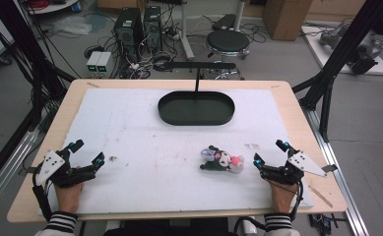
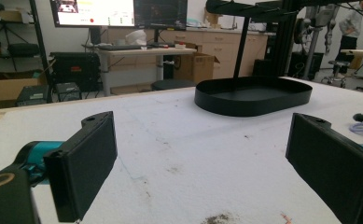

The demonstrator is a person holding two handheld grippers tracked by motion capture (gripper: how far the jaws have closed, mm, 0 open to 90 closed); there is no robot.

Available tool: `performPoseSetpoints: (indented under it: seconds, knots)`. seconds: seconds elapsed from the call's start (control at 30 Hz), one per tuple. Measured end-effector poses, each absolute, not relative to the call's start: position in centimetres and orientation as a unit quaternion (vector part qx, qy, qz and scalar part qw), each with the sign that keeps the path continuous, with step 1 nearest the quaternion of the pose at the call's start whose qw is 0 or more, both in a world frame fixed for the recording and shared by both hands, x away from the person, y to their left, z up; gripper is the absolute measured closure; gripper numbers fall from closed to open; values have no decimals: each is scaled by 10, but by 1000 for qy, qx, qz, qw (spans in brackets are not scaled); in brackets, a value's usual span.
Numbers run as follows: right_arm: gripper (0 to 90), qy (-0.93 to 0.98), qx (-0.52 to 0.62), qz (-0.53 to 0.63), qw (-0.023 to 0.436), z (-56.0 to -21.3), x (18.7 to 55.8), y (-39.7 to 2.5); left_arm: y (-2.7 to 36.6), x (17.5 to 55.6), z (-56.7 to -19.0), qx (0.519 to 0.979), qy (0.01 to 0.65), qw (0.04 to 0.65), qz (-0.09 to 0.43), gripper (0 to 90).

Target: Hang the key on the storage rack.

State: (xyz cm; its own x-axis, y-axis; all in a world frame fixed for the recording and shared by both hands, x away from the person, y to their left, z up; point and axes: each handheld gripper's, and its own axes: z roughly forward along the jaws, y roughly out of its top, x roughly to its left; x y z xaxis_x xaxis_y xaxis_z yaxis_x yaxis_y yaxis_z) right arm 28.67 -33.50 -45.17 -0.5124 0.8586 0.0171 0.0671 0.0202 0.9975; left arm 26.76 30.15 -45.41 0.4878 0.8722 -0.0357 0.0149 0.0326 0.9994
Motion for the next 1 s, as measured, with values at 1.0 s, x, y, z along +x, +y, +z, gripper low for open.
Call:
performPoseSetpoints:
  seconds: [1.0]
  knots:
    - [5, 687, 310, 592, 285, -416, 293, -326, 299, 266, -454, 607, 357, 613, 359, 92]
